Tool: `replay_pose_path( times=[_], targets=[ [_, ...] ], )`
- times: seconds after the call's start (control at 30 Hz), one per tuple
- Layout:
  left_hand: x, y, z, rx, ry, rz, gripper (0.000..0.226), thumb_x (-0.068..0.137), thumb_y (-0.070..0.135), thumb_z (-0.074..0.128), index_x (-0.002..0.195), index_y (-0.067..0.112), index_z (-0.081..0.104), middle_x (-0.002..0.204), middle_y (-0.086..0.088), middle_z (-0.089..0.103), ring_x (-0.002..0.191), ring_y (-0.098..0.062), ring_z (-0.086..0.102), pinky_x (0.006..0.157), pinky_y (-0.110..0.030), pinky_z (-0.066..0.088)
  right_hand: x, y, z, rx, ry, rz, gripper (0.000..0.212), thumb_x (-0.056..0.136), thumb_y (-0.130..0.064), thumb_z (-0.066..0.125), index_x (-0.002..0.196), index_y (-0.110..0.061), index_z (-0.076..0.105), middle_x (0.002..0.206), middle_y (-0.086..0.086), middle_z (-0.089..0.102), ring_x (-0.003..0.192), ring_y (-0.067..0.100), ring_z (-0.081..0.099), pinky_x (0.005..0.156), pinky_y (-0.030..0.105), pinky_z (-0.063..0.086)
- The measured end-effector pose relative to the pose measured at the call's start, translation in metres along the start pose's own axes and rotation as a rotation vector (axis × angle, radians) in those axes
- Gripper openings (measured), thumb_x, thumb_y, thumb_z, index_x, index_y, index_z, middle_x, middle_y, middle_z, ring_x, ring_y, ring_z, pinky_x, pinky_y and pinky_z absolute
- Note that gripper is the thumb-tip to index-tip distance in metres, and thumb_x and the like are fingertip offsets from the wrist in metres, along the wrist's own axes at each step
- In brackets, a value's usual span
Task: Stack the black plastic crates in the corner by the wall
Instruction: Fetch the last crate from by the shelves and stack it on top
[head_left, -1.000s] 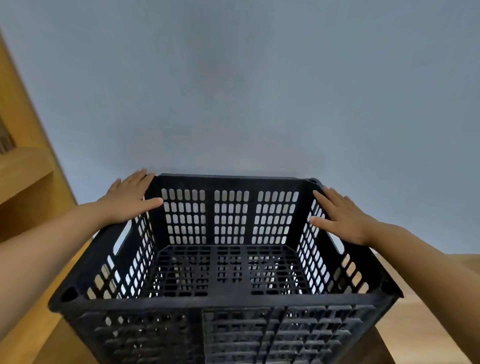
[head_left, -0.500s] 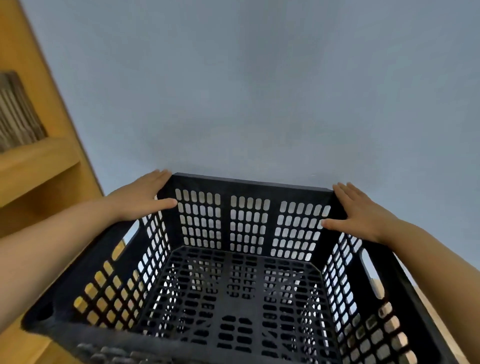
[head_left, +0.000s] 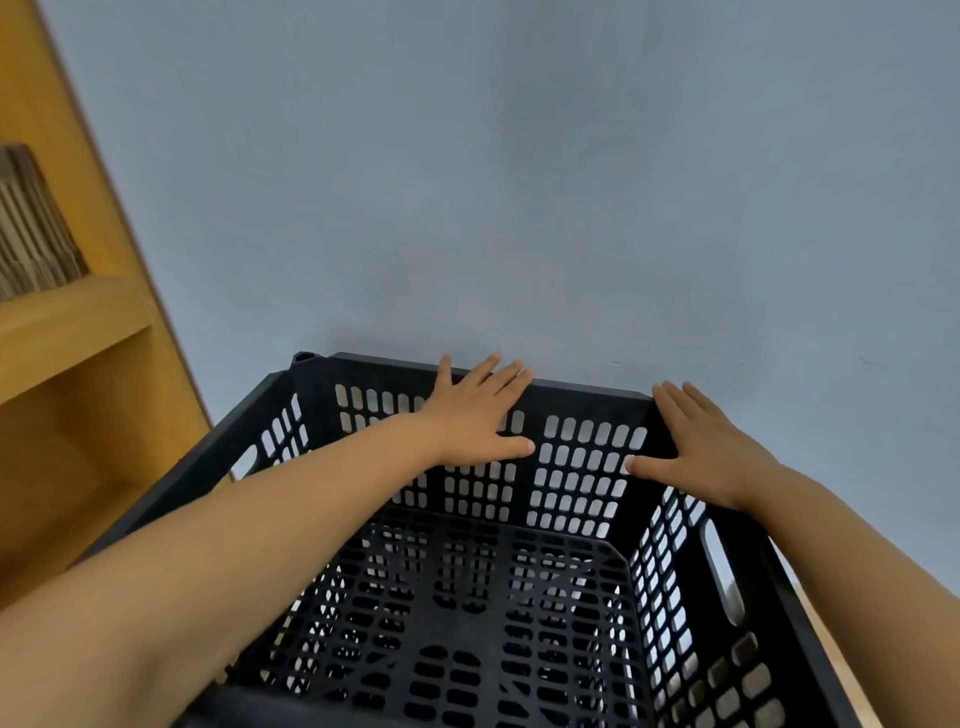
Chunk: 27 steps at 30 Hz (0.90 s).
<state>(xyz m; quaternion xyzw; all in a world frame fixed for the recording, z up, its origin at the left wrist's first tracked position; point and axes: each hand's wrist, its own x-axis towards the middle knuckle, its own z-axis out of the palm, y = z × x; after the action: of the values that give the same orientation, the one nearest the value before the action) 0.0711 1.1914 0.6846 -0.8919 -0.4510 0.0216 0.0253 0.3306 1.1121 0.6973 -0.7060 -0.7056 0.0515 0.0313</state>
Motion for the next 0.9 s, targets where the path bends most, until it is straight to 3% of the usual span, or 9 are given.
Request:
replay_pose_path(
  times=[0.33, 0.53, 0.6, 0.7, 0.8, 0.9],
  targets=[
    [-0.027, 0.009, -0.011, 0.007, -0.045, -0.012, 0.086, 0.088, 0.060, 0.039, 0.149, 0.026, -0.010, 0.159, 0.003, -0.015, 0.145, -0.017, -0.017, 0.112, -0.062, -0.006, -0.028, -0.012, -0.007, 0.185, 0.088, 0.082, 0.086, 0.087, -0.052, 0.053, 0.152, -0.021, 0.005, 0.160, 0.000, -0.001, 0.147, 0.018, 0.000, 0.116, 0.042, 0.014],
    [-0.122, 0.032, -0.024, 0.083, -0.148, 0.202, 0.076, 0.093, 0.055, 0.034, 0.151, 0.022, -0.002, 0.158, 0.000, -0.014, 0.143, -0.015, -0.021, 0.116, -0.052, -0.009, -0.098, -0.030, -0.002, 0.228, 0.050, 0.055, 0.091, 0.085, -0.053, 0.055, 0.152, -0.022, 0.002, 0.160, 0.001, -0.005, 0.146, 0.025, -0.002, 0.116, 0.044, 0.008],
    [-0.159, 0.039, -0.027, 0.044, -0.151, 0.248, 0.069, 0.095, 0.055, 0.029, 0.151, 0.024, 0.003, 0.159, 0.000, -0.012, 0.142, -0.015, -0.022, 0.116, -0.050, -0.010, -0.126, -0.041, -0.004, 0.261, 0.016, 0.089, 0.089, 0.085, -0.059, 0.050, 0.152, -0.023, 0.002, 0.160, 0.001, -0.003, 0.146, 0.024, -0.003, 0.116, 0.044, 0.005],
    [-0.212, 0.046, -0.029, -0.070, -0.194, 0.279, 0.063, 0.095, 0.056, 0.018, 0.151, 0.026, 0.011, 0.159, 0.001, -0.004, 0.142, -0.014, -0.023, 0.116, -0.051, -0.012, -0.161, -0.060, -0.005, 0.133, -0.025, 0.114, 0.108, 0.068, -0.087, 0.027, 0.152, -0.023, 0.001, 0.160, 0.003, 0.000, 0.147, 0.024, 0.000, 0.118, 0.047, 0.005],
    [-0.249, 0.047, -0.015, -0.099, -0.135, 0.254, 0.069, 0.092, 0.062, 0.017, 0.150, 0.024, 0.016, 0.159, 0.001, 0.007, 0.144, -0.013, -0.018, 0.116, -0.053, -0.008, -0.193, -0.093, 0.002, 0.018, -0.046, 0.101, 0.082, 0.084, -0.074, 0.016, 0.151, -0.030, -0.002, 0.160, 0.001, -0.005, 0.147, 0.020, -0.006, 0.118, 0.048, -0.001],
    [-0.258, 0.046, -0.003, -0.054, 0.049, 0.223, 0.071, 0.089, 0.065, 0.023, 0.146, 0.022, 0.025, 0.156, 0.001, 0.024, 0.146, -0.015, -0.005, 0.117, -0.053, 0.000, -0.225, -0.130, 0.016, -0.077, 0.010, 0.065, 0.083, 0.080, -0.077, 0.005, 0.150, -0.033, -0.005, 0.160, -0.001, -0.007, 0.146, 0.018, -0.010, 0.117, 0.049, -0.008]
  ],
)
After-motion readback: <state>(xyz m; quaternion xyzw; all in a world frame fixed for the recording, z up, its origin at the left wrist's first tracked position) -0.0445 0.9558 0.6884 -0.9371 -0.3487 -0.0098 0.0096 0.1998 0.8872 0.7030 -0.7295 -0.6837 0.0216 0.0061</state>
